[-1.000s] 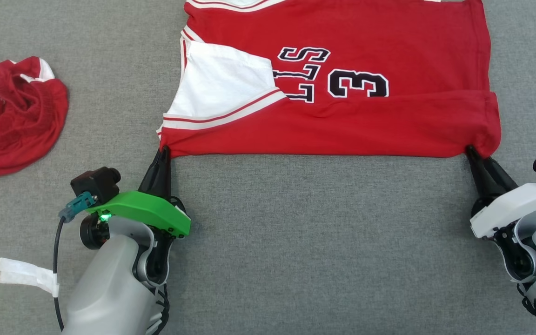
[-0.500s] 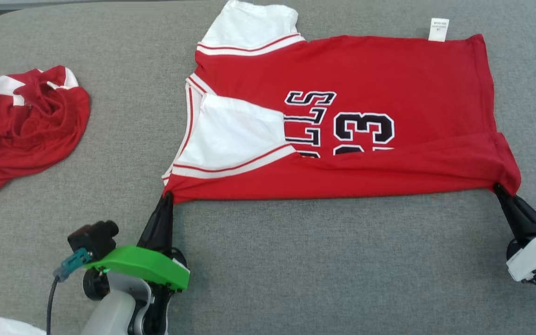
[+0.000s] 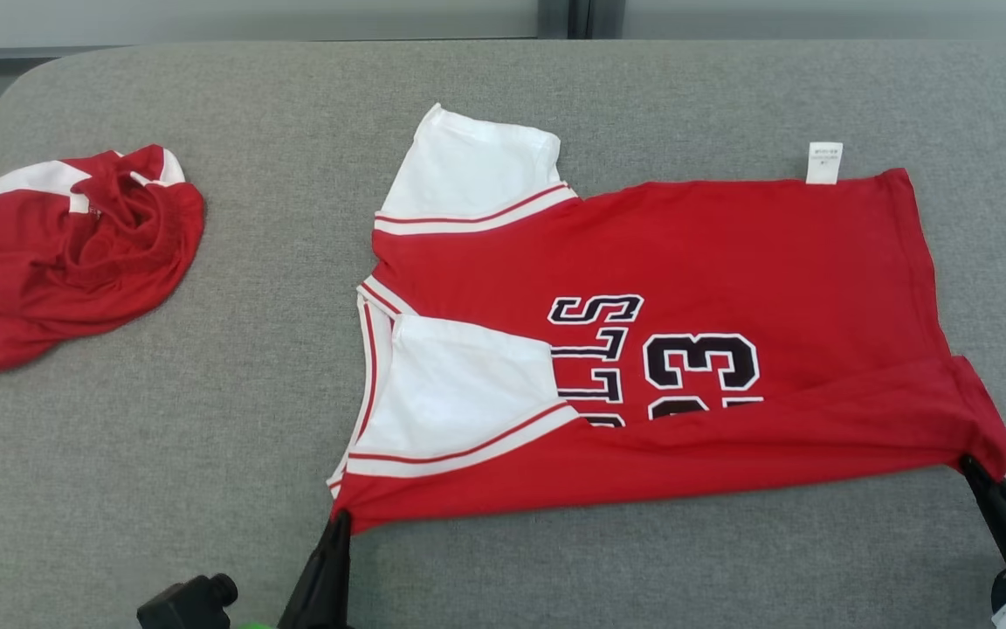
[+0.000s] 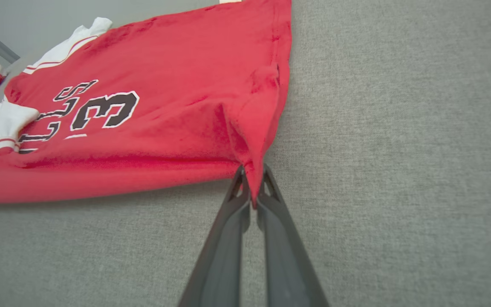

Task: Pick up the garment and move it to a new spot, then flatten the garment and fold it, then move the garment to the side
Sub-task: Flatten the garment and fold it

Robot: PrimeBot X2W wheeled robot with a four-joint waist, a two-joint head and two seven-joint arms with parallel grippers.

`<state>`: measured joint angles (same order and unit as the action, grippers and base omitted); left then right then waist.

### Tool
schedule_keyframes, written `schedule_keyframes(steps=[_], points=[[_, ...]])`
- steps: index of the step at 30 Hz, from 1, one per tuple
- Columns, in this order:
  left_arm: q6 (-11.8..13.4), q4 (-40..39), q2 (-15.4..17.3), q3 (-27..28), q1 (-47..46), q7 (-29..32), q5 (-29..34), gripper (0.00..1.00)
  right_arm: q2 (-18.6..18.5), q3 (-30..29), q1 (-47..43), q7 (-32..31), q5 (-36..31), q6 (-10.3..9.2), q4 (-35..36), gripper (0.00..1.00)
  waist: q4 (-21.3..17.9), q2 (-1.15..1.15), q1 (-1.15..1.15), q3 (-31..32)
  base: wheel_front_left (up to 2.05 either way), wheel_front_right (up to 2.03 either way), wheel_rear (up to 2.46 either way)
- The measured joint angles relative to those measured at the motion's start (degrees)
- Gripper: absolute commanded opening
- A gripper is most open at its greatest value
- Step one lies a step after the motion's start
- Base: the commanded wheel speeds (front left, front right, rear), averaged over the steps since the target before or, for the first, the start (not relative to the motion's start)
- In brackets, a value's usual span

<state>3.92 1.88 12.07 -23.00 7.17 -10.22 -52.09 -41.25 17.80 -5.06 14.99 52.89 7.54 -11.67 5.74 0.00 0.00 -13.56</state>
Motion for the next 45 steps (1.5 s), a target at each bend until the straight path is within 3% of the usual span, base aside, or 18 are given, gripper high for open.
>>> schedule_keyframes(steps=[10, 11, 12, 13, 14, 15, 16, 23, 27, 30, 33, 37, 41, 45], points=[[1.94, -1.09, 2.02, -2.27, 2.77, 2.80, 1.23, 0.00, 2.96, -5.17, -9.11, -1.74, -3.81, -0.01, 4.85, 0.00, 0.23, 0.00, 0.00, 2.22, 0.00, 0.00, 0.00], [2.45, -0.74, 2.22, -2.47, 2.77, 3.59, 1.26, 0.00, 3.31, -5.66, -9.42, -2.16, -4.04, -0.01, 4.98, 0.33, 0.19, 0.00, 0.00, 2.39, 0.00, 0.00, 0.00], [2.86, -0.47, 2.42, -2.70, 2.77, 4.24, 1.33, 0.00, 3.61, -6.22, -9.67, -2.59, -4.41, 0.00, 5.06, 0.80, 0.13, 0.00, 0.00, 2.55, 0.00, 0.00, 0.00], [3.11, -0.41, 2.55, -2.81, 2.77, 4.63, 1.43, 0.07, 3.91, -6.69, -9.83, -2.91, -4.60, 0.00, 5.04, 1.00, 0.09, 0.00, 0.00, 2.65, 0.00, 0.00, 0.00], [3.18, -0.43, 2.65, -2.81, 2.76, 4.93, 1.45, 0.18, 4.41, -7.49, -10.00, -3.47, -4.78, 0.00, 4.92, 1.00, 0.06, 0.00, 0.00, 2.75, 0.00, 0.00, 0.00], [3.75, -0.36, 2.75, -2.77, 2.73, 5.22, 1.45, 0.42, 4.58, -7.94, -10.27, -4.26, -5.36, -0.02, 4.88, 1.00, 0.06, 0.00, 0.00, 2.85, 0.00, 0.00, 0.00], [4.09, -0.32, 2.86, -2.72, 2.72, 5.59, 1.45, 1.00, 4.53, -8.22, -10.68, -4.81, -6.04, -0.02, 5.11, 1.00, 0.07, 0.00, 0.00, 2.94, 0.00, 0.00, 0.00], [7.54, -3.91, 3.34, -0.22, 2.52, 4.25, 2.38, 1.00, 6.27, -14.93, -13.76, -5.34, -7.95, -0.02, 8.34, 1.00, -0.20, 0.00, 0.00, 3.77, 0.00, 0.00, 0.00], [9.22, -9.78, 6.17, 0.59, 0.64, 5.60, 4.37, 1.00, 7.91, -17.59, -13.52, -5.34, -10.65, -0.02, 9.85, 1.00, -0.66, 0.00, 0.00, 4.28, 0.00, 0.00, 0.00], [9.36, -13.23, 8.55, 1.35, -5.93, 7.72, 6.43, 1.00, 9.62, -18.52, -11.59, -5.32, -12.57, -0.02, 10.76, 1.00, -0.77, 0.00, 0.00, 3.85, 0.00, 0.00, 0.00], [7.59, -13.67, 10.67, 0.32, -15.61, 12.79, 8.00, 1.00, 10.32, -18.34, -7.41, -5.90, -14.81, -0.02, 11.70, 1.00, -0.82, 0.00, 0.00, 2.56, 0.00, 0.00, 0.00], [3.08, -10.28, 12.41, -2.85, -31.57, 22.99, 8.50, 1.00, 10.72, -17.15, -1.51, -6.86, -15.84, -0.02, 12.36, 1.00, -1.14, 0.00, 0.00, -0.12, 0.00, 0.00, 0.00], [-2.58, -1.69, 12.36, -7.14, -46.73, 33.28, 8.46, 1.00, 11.31, -15.29, 4.35, -6.72, -16.52, -0.02, 11.51, 1.00, -1.74, 0.00, 0.00, -3.57, 0.00, 0.00, 0.00], [-5.39, 8.77, 11.83, -9.48, -58.20, 39.71, 9.99, 1.00, 12.41, -12.40, 8.84, -5.86, -16.58, -0.02, 10.00, 1.00, -2.81, 0.00, 0.00, -7.26, 0.00, 0.00, 0.00]])
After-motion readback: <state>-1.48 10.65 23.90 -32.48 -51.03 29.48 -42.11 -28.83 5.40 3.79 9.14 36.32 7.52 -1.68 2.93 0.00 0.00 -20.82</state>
